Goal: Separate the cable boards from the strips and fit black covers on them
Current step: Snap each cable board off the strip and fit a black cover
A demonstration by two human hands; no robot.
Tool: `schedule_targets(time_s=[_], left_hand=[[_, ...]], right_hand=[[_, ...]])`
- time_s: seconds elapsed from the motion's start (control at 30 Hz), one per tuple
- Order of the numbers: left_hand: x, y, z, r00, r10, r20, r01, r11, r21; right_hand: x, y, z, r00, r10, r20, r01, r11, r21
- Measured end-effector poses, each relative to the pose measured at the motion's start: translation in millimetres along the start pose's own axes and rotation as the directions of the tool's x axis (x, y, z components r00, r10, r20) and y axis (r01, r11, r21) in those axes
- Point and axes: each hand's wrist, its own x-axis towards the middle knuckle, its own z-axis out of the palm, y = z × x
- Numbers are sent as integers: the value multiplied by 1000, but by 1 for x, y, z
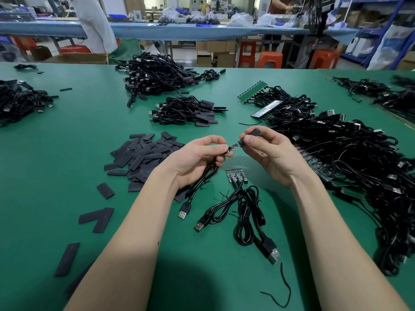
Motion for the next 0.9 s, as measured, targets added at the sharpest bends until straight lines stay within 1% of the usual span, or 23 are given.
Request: schedule_targets(time_s=[0.13,0.27,0.43,0.67,0.77,0.9], left_hand=[[-1,0,-1,1000,0,20,1,1000,-26],[-1,0,0,999,2,52,2,997,-74],[-1,0,-1,998,6,64,-3,999,-47],[-3,2,2,999,15,48,-15,1000,12],[-3,3,2,1000,-3,28,2,999,41],[-1,5,4,1000,-25,15,25,999,30]], right_hand=[[1,1,1,1000,-1,26,0,999,46],[3,7,4,999,-39,32,36,995,95],[3,10,5,993,-5,120,3,1000,12],[2,11,3,993,33,111,-35,999,14],[2,12,6,997,21,78,-21,1000,2],[2,17,9,1000,5,24,-6,999,40]])
